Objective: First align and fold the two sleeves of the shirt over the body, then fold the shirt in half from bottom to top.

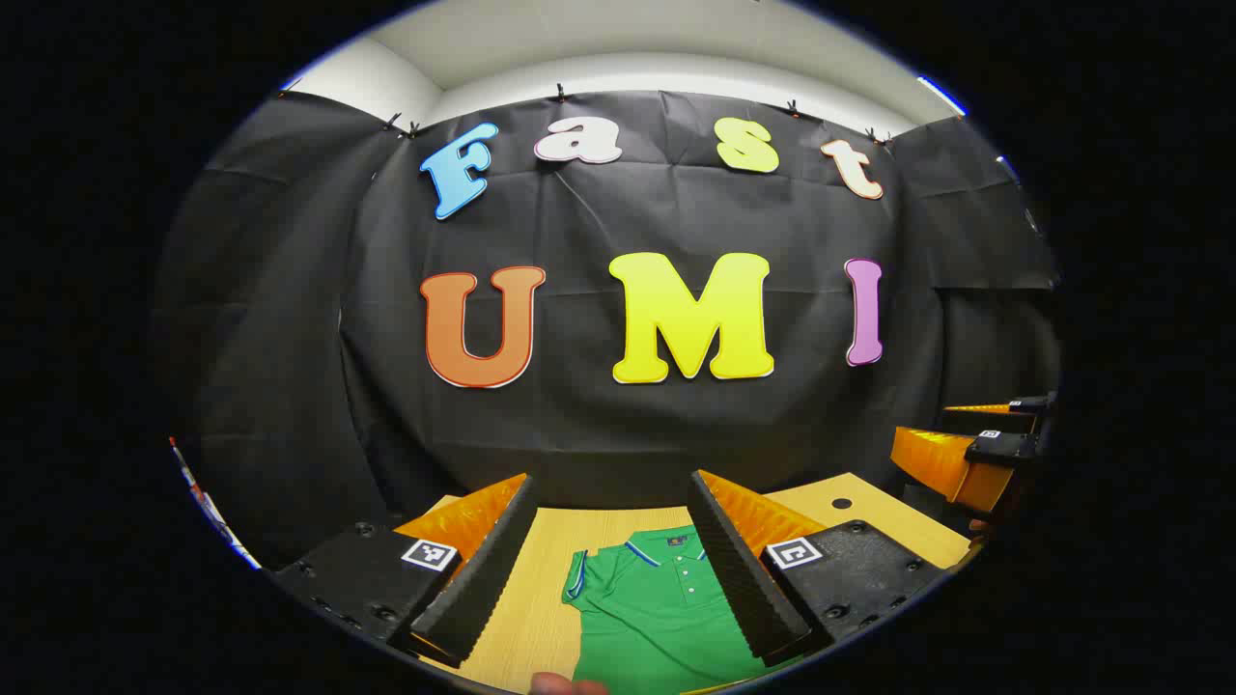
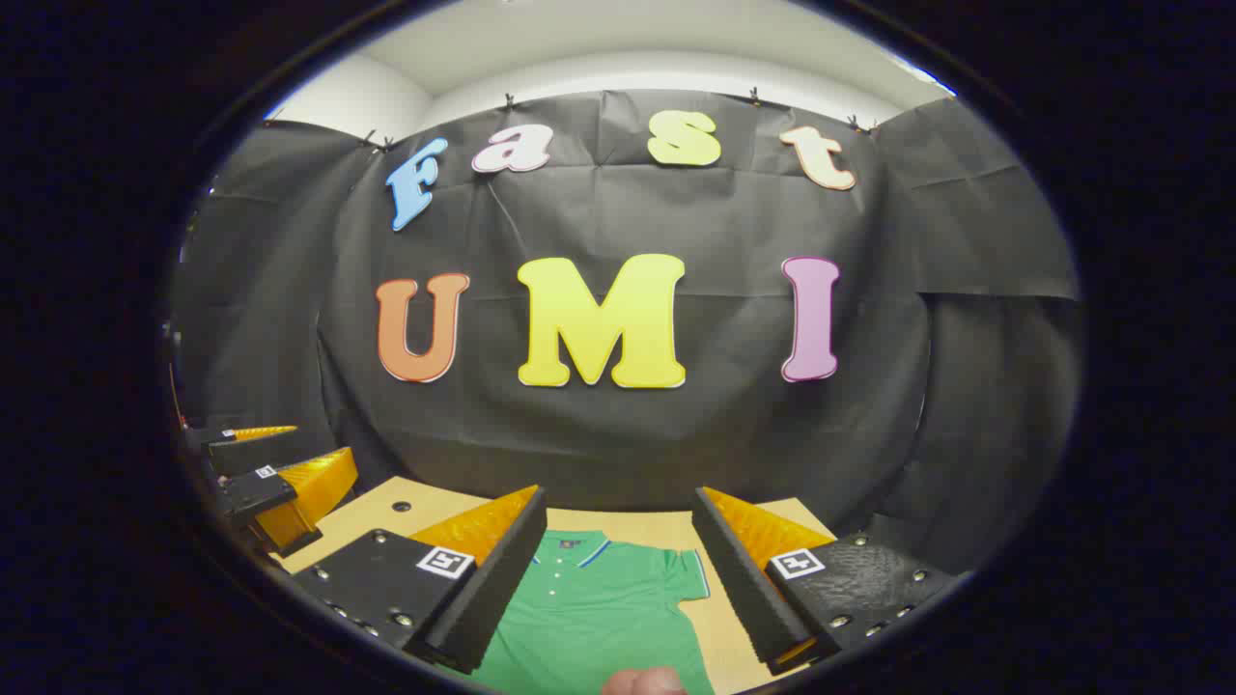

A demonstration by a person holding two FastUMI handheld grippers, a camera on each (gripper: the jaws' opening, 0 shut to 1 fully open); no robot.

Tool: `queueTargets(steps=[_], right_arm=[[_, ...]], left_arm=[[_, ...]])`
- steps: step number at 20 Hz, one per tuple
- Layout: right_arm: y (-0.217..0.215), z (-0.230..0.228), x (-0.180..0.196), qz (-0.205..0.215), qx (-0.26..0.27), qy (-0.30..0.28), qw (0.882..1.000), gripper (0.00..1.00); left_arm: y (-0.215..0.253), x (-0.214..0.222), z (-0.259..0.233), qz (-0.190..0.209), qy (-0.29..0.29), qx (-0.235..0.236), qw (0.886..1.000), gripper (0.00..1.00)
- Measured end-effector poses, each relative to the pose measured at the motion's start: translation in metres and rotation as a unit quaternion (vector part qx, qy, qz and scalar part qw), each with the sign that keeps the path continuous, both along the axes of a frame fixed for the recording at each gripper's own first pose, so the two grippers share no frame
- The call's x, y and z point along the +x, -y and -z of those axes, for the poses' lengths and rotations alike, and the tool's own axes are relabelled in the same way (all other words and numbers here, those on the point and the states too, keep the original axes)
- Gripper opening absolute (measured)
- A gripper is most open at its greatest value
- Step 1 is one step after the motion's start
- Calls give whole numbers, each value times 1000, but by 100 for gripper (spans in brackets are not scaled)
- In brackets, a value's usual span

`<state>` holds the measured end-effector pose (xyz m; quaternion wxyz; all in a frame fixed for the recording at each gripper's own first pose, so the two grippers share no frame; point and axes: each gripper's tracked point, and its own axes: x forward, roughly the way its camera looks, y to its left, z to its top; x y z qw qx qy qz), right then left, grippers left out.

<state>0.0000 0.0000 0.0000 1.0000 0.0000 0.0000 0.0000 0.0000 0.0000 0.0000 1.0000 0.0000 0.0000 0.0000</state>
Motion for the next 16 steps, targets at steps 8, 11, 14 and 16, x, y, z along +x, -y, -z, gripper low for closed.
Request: queueTargets(steps=[8, 11, 14, 16], right_arm=[[14, 5, 12, 2, -12, -15, 1000, 96], [20, 8, 17, 6, -8, -19, 1000, 95], [22, 14, 24, 6, -3, -26, 1000, 96], [21, 20, 29, 1, -5, -34, 999, 95]], left_arm=[[3, 8, 12, -1, -20, -13, 1000, 100], [2, 12, 11, -5, -19, -10, 1000, 100], [0, 16, 12, -7, -23, -8, 1000, 100], [-2, 15, 13, -10, -23, -7, 1000, 100]])
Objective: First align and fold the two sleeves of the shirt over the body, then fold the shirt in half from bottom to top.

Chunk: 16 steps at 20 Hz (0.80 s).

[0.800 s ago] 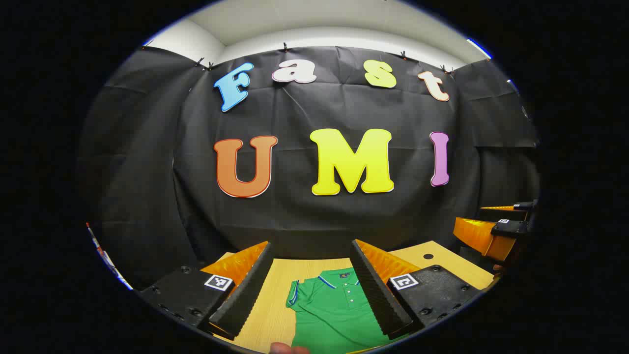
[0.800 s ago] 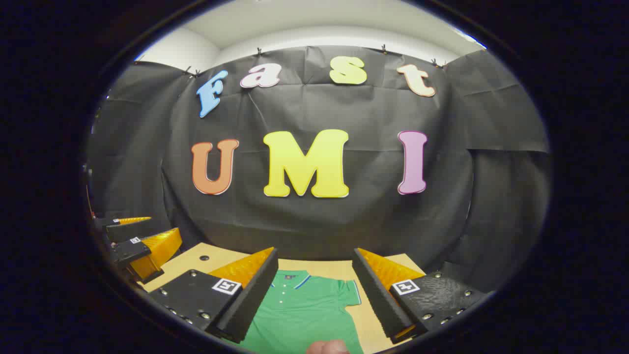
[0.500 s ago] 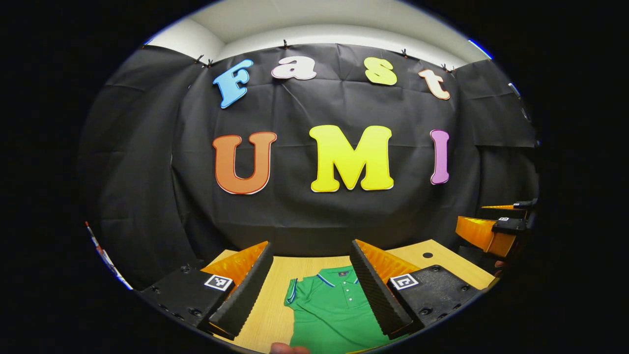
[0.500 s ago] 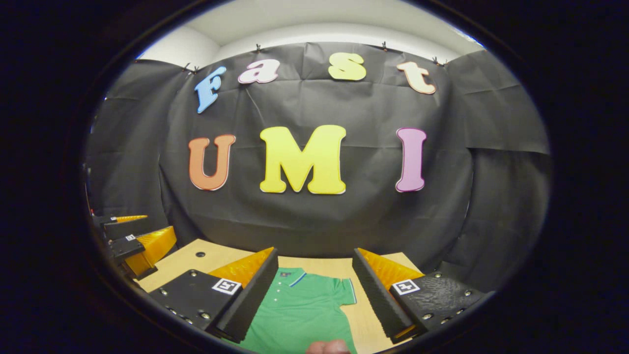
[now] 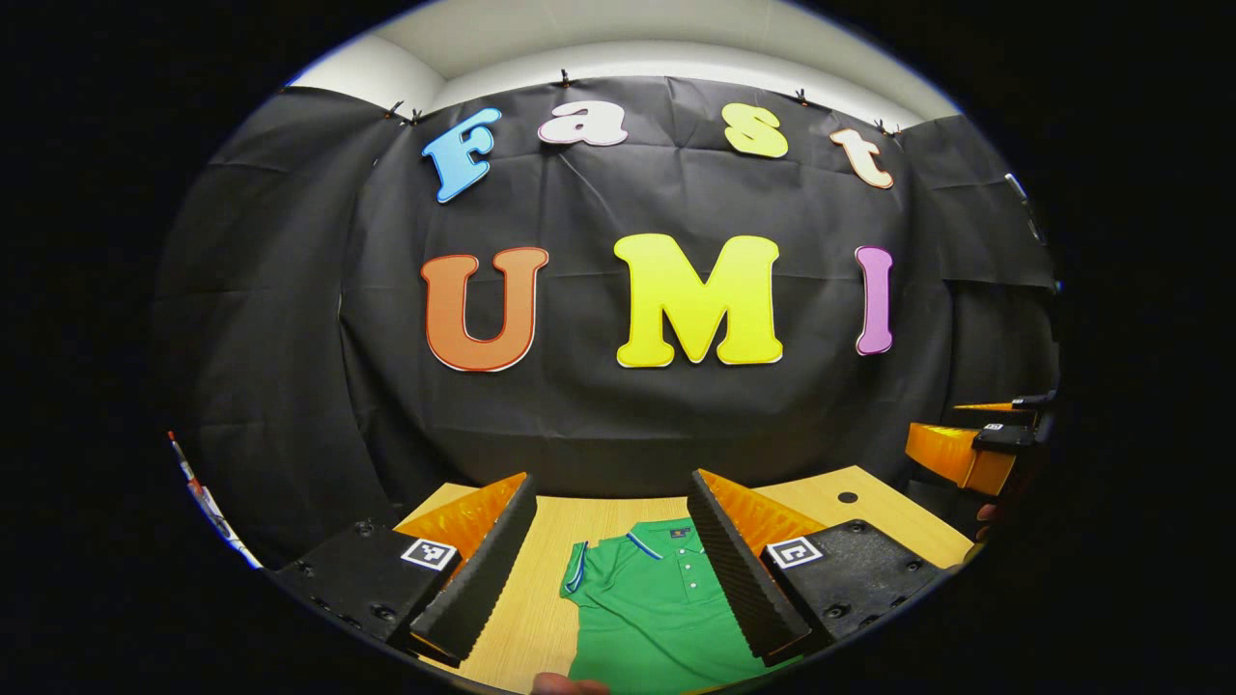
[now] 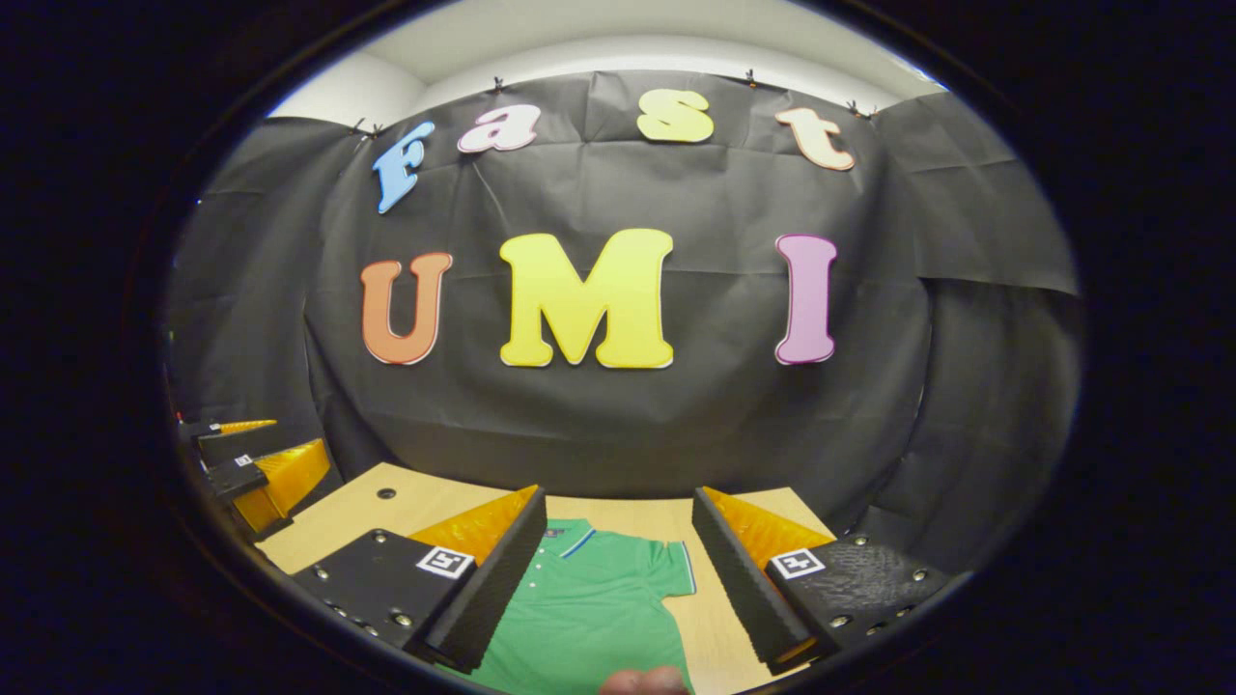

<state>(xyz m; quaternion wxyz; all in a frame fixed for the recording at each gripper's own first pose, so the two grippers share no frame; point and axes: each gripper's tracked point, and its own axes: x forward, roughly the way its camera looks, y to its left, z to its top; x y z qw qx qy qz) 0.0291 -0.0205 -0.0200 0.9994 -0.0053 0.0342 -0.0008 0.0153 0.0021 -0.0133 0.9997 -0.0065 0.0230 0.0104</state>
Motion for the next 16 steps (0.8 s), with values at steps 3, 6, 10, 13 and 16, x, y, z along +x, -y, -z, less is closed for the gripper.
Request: queueTargets(steps=[3, 6, 10, 13, 16], right_arm=[[7, 12, 13, -4, -3, -17, 1000, 96], [26, 27, 40, -4, -12, -35, 999, 96], [49, 71, 91, -12, -17, -89, 996, 96], [65, 103, 138, -15, -29, -116, 993, 95], [82, 148, 179, -9, -29, -154, 988, 96]], left_arm=[[0, 4, 2, 0, -3, -3, 1000, 100], [-4, 3, 7, -6, -11, 0, 1000, 100], [-8, 4, 21, -23, -34, 5, 999, 100], [-9, 3, 31, -34, -51, 9, 998, 100], [-6, 0, 45, -36, -66, 18, 997, 100]])
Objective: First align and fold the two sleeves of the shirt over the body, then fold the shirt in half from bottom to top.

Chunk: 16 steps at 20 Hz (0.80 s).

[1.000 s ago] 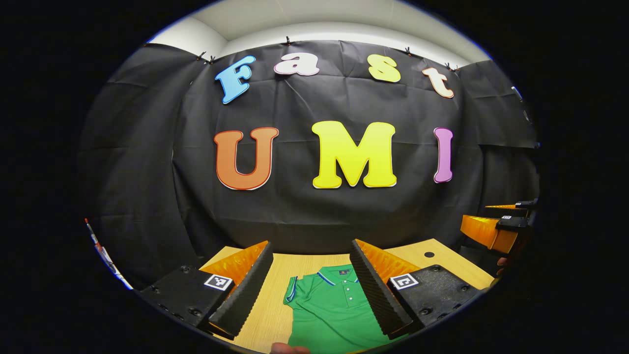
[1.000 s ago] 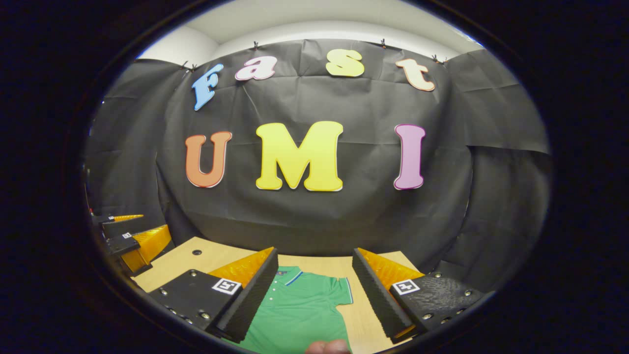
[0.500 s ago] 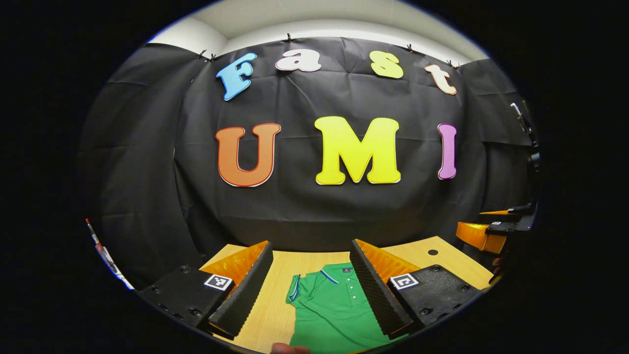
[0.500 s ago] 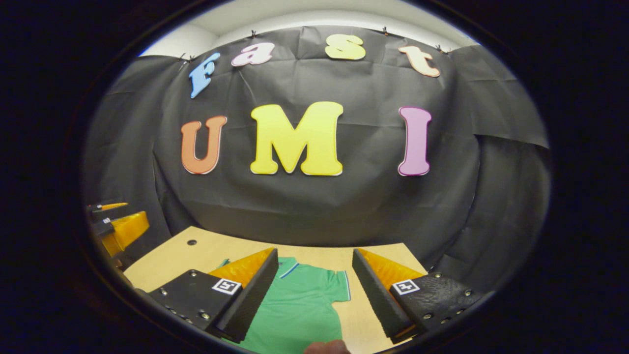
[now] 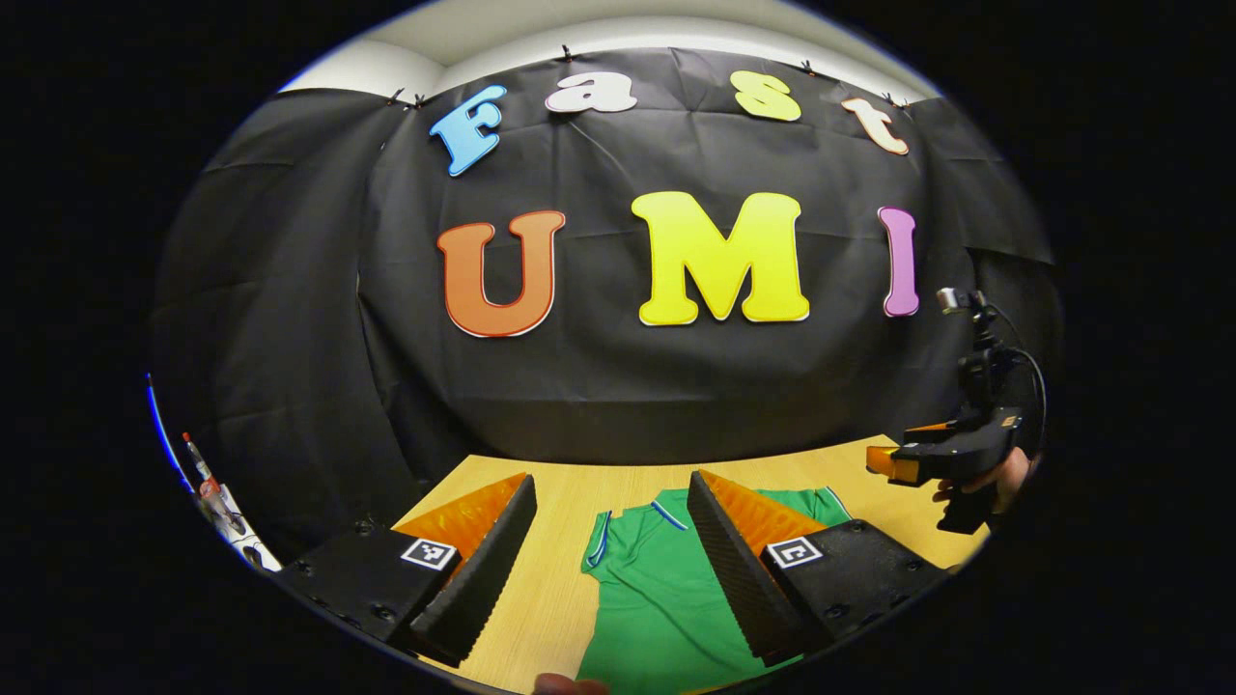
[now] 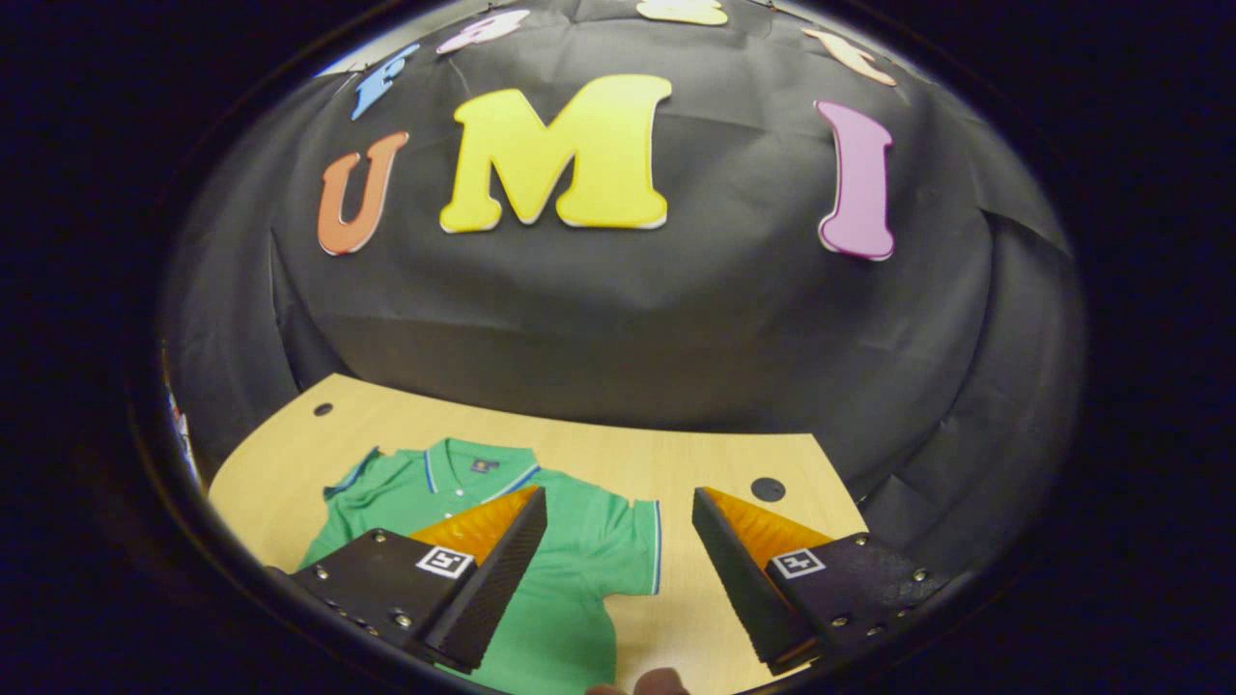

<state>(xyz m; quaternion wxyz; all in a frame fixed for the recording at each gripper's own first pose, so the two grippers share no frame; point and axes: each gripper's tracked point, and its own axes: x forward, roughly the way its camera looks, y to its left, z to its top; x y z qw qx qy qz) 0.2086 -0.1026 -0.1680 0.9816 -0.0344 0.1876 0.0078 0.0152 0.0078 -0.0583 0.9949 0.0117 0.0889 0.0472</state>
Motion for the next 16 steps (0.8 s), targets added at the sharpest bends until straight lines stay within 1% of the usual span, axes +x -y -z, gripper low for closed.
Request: queueTargets(steps=[3, 6, 9, 13, 16], right_arm=[[15, 47, 42, 15, 5, -35, 999, 96], [25, 95, 77, 12, -2, -67, 998, 96], [32, 133, 101, 4, -11, -98, 995, 96], [34, 154, 116, -1, -5, -114, 993, 96], [38, 159, 125, 12, 12, -120, 993, 96]], left_arm=[[1, -5, 20, -8, -30, 3, 1000, 100], [6, -9, 31, -11, -45, 4, 999, 100], [7, -13, 45, -18, -64, 10, 998, 100], [1, -18, 56, -36, -82, 9, 996, 100], [-2, -21, 61, -49, -90, 5, 995, 100]])
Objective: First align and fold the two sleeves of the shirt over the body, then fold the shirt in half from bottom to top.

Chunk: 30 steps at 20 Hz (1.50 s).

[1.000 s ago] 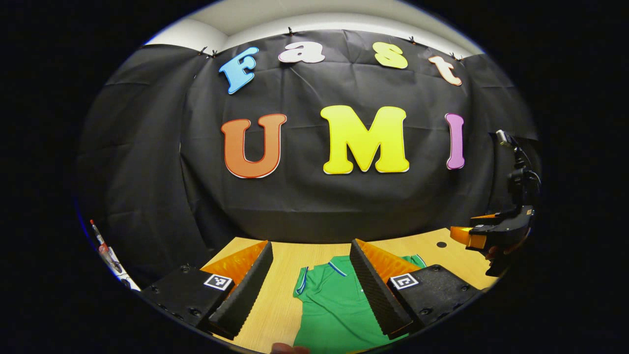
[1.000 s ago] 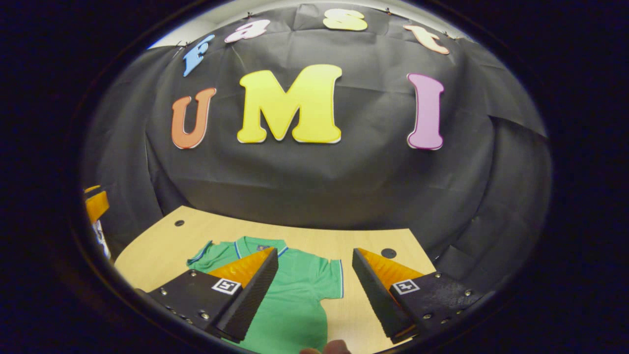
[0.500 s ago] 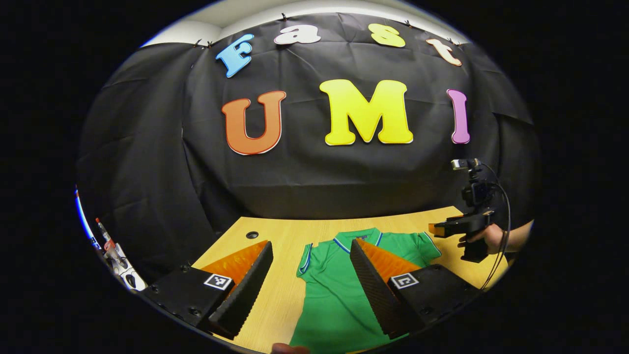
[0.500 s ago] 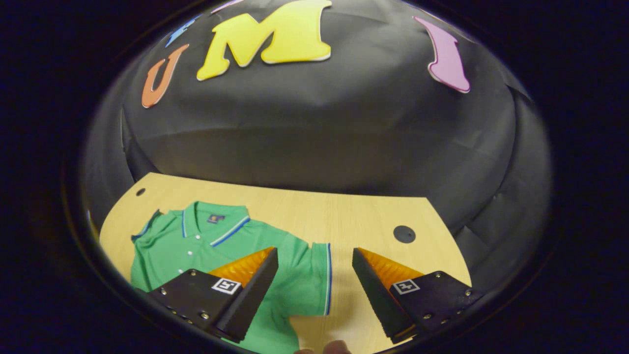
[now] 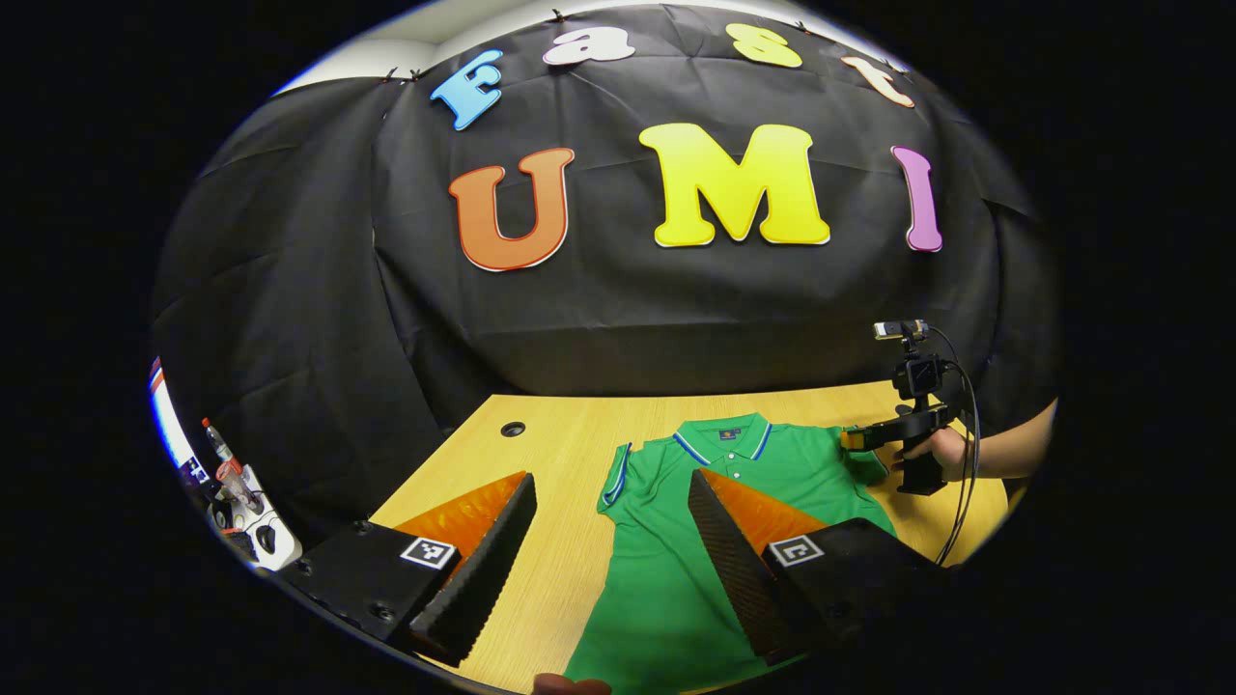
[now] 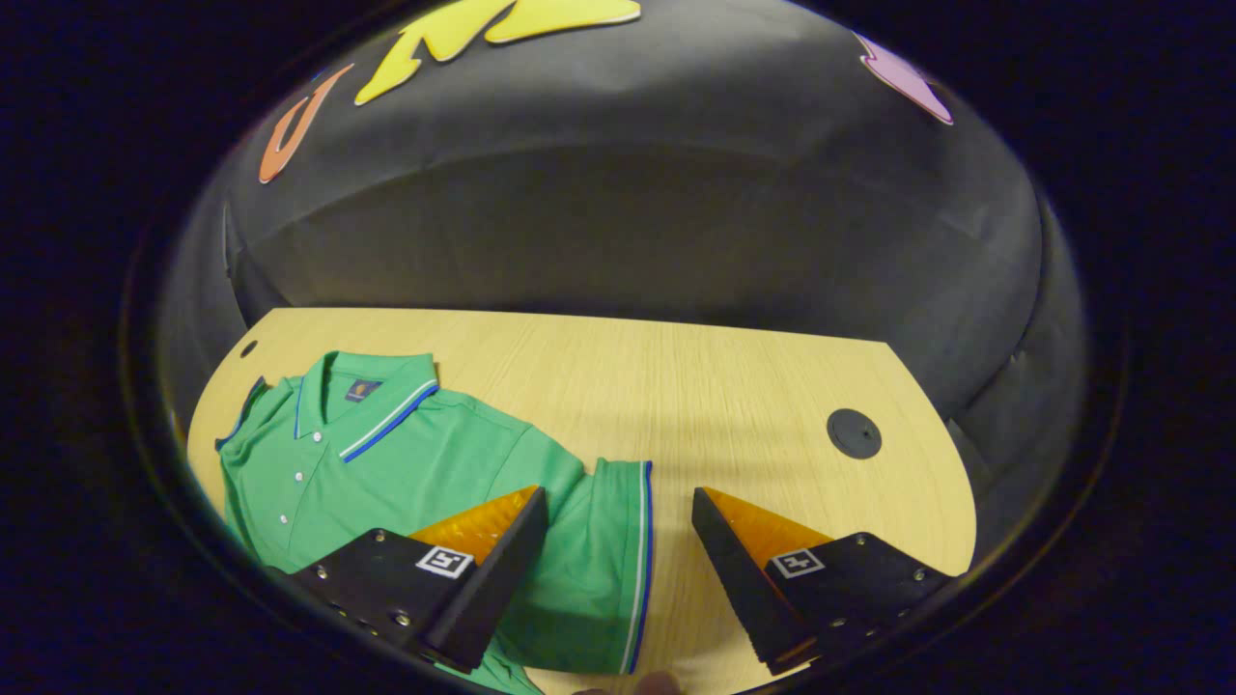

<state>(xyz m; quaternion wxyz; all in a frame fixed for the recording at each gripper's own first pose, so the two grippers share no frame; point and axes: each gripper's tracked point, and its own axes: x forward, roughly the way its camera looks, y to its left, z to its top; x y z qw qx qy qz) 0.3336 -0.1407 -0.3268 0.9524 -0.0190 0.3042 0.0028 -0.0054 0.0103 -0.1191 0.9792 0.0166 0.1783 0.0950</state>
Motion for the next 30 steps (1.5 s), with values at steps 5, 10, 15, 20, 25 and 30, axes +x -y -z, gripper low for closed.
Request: queueTargets(steps=[5, 10, 15, 20, 25, 30], right_arm=[[2, 11, 9, 3, 8, -10, 1000, 96], [-14, 9, 0, -37, -30, -27, 998, 3], [-16, -9, -1, -20, 5, -13, 1000, 3], [-25, -40, -4, -16, 7, 12, 1000, 3], [-46, -77, -13, -15, 5, 39, 999, 3], [-79, -102, -24, -15, 1, 48, 999, 2]], left_arm=[[0, 1, 5, -5, -8, -6, 1000, 100], [3, 3, 6, 0, -11, -12, 1000, 100], [-5, -1, 6, -7, -10, -10, 1000, 100], [-10, -4, 7, -11, -9, -15, 1000, 100], [-20, -6, 6, -16, 2, -20, 1000, 100], [-48, -11, 1, -38, 20, -17, 999, 100]])
